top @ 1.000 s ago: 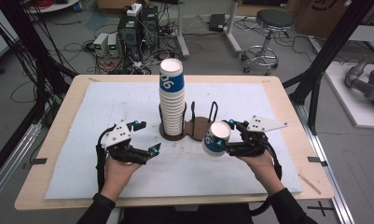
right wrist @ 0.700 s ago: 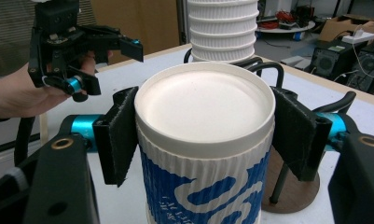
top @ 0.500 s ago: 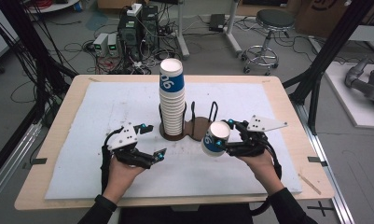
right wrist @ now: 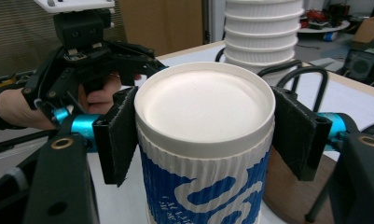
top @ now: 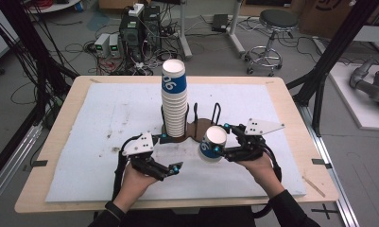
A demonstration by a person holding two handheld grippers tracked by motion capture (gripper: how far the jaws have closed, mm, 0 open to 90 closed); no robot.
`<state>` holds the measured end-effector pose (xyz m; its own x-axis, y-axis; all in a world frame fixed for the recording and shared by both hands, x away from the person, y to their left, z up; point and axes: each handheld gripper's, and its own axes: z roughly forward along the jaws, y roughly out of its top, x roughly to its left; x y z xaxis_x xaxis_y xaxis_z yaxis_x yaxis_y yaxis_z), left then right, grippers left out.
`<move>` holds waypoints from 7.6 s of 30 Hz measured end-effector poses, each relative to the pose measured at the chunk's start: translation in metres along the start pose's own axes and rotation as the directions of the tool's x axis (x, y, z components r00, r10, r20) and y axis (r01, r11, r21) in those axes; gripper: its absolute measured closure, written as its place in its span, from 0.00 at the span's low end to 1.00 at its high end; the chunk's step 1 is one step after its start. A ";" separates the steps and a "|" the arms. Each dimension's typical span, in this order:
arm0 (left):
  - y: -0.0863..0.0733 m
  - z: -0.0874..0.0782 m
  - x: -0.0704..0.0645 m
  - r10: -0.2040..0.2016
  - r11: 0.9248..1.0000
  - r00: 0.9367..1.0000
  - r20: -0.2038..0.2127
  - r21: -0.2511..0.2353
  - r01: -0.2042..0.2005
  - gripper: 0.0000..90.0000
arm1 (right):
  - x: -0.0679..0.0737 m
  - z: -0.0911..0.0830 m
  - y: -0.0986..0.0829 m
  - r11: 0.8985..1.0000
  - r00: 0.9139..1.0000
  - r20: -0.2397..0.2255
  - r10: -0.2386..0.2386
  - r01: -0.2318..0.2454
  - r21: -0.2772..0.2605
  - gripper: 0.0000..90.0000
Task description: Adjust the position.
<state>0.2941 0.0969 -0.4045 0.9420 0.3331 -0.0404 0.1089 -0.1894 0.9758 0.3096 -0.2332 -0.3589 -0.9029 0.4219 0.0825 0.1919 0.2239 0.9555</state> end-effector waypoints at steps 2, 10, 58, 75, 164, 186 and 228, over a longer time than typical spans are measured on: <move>0.001 0.008 -0.003 0.007 1.000 1.000 0.028 0.009 -0.007 0.08 | 0.002 0.003 0.000 1.000 1.000 -0.013 -0.010 0.010 0.004 0.33; 0.001 0.036 -0.015 0.014 1.000 0.996 0.089 0.010 -0.014 0.08 | 0.013 0.012 -0.002 0.999 0.996 -0.087 -0.024 0.026 0.030 0.33; 0.022 0.050 -0.010 0.070 0.962 0.990 0.119 0.254 -0.099 0.26 | 0.016 0.002 0.018 0.995 0.988 -0.150 -0.029 0.043 0.091 0.23; 0.036 0.057 -0.026 0.213 0.853 0.973 0.092 0.468 -0.231 0.27 | 0.027 0.022 0.014 0.944 0.984 -0.152 -0.093 0.136 0.301 0.23; 0.042 0.024 0.002 0.012 0.999 0.970 0.244 0.032 -0.021 0.22 | 0.006 0.002 0.006 0.983 0.951 -0.299 -0.074 0.120 0.136 0.33; 0.076 0.028 -0.015 0.228 0.919 0.952 0.202 0.277 -0.279 0.20 | 0.031 0.025 0.014 0.839 0.925 -0.236 -0.299 0.372 0.397 0.33; 0.087 0.035 -0.015 0.222 0.925 0.956 0.193 0.269 -0.269 0.24 | 0.023 0.023 0.007 0.895 0.948 -0.216 -0.234 0.297 0.332 0.24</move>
<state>0.3000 0.0432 -0.3260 0.9857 0.0983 0.1366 -0.0673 -0.5136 0.8554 0.2991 -0.2013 -0.3568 -0.9839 0.1578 -0.0842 0.0318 0.6174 0.7860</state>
